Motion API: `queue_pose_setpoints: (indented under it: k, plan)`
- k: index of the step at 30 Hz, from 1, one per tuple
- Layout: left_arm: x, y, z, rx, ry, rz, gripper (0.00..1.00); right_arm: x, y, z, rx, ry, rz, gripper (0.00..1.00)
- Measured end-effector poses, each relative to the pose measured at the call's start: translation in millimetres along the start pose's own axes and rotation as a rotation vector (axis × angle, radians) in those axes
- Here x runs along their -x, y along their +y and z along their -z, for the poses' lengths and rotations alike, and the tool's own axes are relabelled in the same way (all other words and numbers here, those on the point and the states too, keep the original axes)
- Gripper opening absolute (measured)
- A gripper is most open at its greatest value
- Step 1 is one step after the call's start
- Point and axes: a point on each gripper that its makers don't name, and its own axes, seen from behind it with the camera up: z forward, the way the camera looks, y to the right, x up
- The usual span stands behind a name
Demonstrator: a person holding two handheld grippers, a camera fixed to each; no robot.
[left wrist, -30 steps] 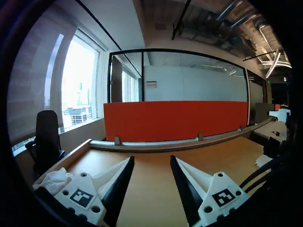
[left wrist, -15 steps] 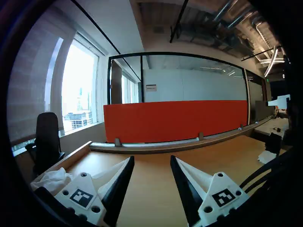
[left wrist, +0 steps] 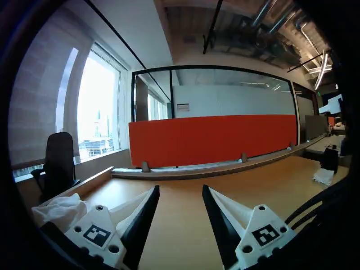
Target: Fold towel
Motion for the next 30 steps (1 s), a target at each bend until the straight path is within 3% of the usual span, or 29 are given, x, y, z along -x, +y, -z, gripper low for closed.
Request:
queue_pose_setpoints:
  k: [16, 30]
  plan:
    - [60.5, 2.5, 1.5, -0.002, 0.0, 0.012, 0.69, 30.1, 2.9, 1.2, 0.026, 0.021, 0.004, 0.99]
    - [75.5, 0.6, 2.5, -0.018, 0.007, 0.021, 0.69, 44.0, 9.7, -2.6, 0.028, 0.02, 0.013, 0.99]
